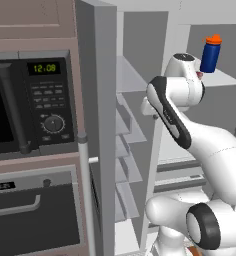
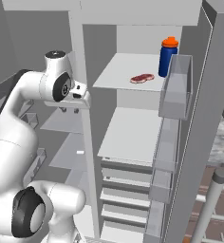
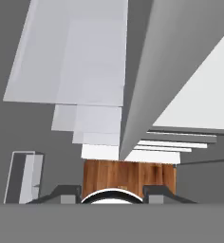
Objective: There's a steak in the fridge that needs to be moved to the freezer for freezing. Pick up the steak from the fridge, place it on any shelf in the freezer, and close the fridge and freezer doors when done.
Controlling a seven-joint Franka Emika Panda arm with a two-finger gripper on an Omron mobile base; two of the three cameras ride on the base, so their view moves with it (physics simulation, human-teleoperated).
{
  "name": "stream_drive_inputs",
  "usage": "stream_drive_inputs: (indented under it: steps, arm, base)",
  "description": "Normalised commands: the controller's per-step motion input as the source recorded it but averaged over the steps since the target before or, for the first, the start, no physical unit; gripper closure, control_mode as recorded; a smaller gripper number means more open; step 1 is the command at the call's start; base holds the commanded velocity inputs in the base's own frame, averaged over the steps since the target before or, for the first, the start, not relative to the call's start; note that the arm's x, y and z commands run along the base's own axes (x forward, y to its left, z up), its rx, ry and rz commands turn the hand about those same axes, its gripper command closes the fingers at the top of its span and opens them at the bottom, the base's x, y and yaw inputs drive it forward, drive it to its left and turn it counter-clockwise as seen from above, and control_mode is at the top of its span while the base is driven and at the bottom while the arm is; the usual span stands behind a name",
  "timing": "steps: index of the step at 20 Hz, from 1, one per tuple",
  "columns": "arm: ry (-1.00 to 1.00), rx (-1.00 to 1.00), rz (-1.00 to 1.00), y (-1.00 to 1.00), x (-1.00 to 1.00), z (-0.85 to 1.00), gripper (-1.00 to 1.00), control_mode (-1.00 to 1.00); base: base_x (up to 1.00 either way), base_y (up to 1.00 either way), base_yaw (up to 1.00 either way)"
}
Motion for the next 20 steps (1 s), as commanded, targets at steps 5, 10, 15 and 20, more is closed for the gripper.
stream_drive_inputs:
  steps: [5,10,15,20]
  arm:
    - [-0.07,0.00,0.00,-0.03,-0.30,0.00,-1.00,-1.00]
    - [-0.21,0.00,0.00,-0.18,-0.42,0.15,-1.00,-1.00]
    - [-0.09,0.00,-0.09,-0.39,-0.09,0.18,-1.00,-1.00]
    - [0.00,0.00,-0.15,-0.37,0.00,0.19,-1.00,-1.00]
  base:
    - [0.00,0.00,0.00]
    - [0.00,0.00,0.00]
    - [0.00,0.00,0.00]
    - [0.00,0.00,0.00]
